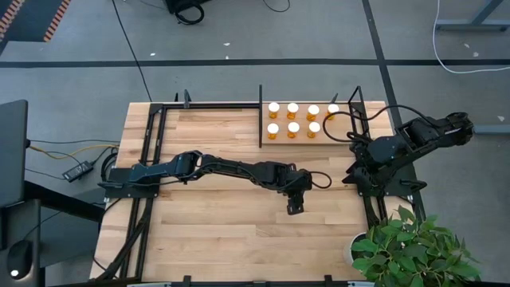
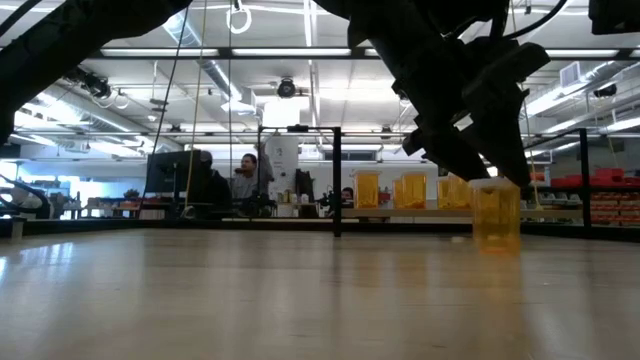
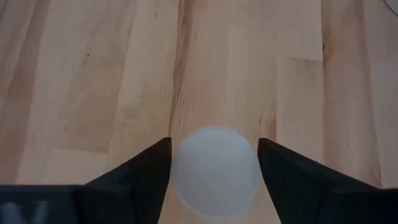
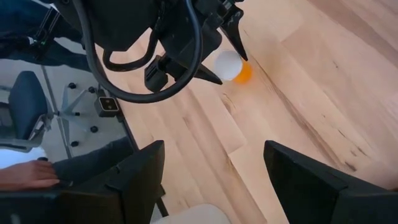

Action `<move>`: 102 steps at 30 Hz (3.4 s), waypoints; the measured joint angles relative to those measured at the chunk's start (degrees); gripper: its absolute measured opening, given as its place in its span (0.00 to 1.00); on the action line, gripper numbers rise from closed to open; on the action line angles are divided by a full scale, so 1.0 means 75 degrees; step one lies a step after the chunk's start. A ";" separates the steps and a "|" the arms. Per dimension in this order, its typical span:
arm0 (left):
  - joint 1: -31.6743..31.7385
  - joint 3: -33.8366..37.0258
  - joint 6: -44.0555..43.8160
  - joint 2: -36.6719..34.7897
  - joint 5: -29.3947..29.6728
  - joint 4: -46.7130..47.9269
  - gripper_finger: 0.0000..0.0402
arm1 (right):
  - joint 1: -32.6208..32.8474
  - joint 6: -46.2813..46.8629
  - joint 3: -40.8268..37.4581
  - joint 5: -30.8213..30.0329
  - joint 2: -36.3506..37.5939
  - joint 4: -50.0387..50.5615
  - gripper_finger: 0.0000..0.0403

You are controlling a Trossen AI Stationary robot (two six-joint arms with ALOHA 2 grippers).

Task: Pick and place medicine bottles onto shelf by color
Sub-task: Put the orange pill bottle on the shelf

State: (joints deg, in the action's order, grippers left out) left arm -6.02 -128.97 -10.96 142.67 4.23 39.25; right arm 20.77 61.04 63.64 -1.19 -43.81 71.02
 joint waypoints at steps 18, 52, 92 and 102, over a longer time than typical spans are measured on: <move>-0.0006 -0.0006 -0.0190 -0.0231 0.0294 0.0554 0.66 | 0.0001 -0.0018 0.0000 0.0165 -0.0015 -0.0003 0.70; -0.0464 0.0006 0.0985 -0.1833 0.0629 0.5338 0.52 | -0.0002 -0.1121 0.0000 -0.0537 -0.2656 -0.0464 0.70; -0.0131 1.0108 -0.1970 -1.0709 0.0668 -0.1633 0.41 | -0.0257 -0.2529 0.0003 -0.0772 -0.3411 -0.1700 0.70; -0.0128 1.0395 -0.1828 -1.1833 0.1107 -0.1847 0.41 | -0.0373 -0.3916 0.0003 -0.0386 -0.4681 -0.2651 0.70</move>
State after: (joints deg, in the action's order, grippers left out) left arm -6.98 -51.00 -24.67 53.92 12.53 25.39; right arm 17.97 31.66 63.66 -4.09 -78.92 51.14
